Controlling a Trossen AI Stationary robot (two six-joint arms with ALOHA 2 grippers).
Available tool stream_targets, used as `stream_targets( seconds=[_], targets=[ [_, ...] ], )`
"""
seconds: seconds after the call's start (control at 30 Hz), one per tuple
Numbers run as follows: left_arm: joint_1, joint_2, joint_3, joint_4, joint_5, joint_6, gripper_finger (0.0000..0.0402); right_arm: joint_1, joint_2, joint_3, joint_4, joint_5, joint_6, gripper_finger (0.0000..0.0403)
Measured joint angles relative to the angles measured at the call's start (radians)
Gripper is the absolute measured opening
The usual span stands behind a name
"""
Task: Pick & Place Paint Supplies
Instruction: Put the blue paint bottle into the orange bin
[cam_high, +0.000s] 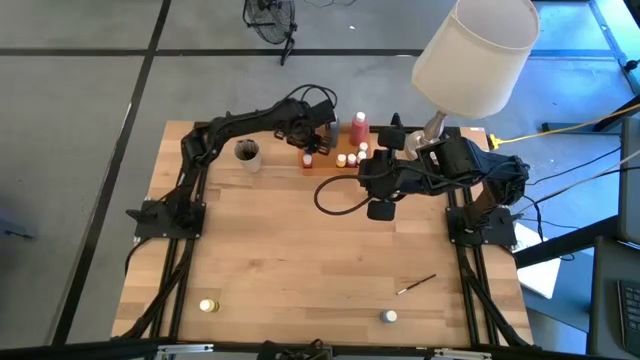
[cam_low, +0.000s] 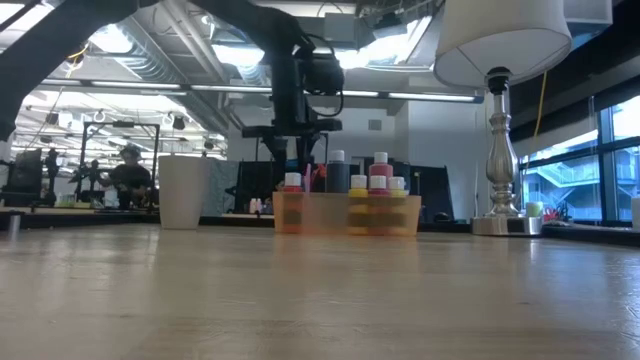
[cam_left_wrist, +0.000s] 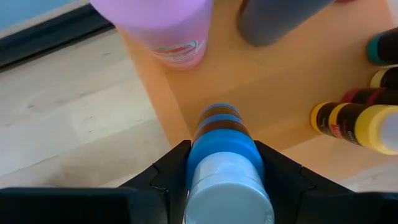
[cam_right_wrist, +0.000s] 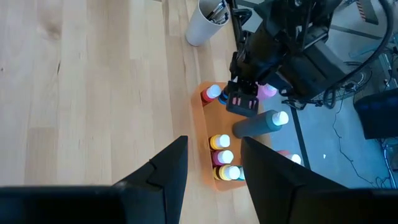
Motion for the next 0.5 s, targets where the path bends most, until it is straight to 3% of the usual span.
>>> stream_targets(
  seconds=[0.5],
  targets=[
    [0.000, 0.026, 0.000, -0.011, 0.005, 0.012, 0.0146, -0.011, 0.000, 0.000, 0.000, -0.008, 0.000, 0.0151]
  ],
)
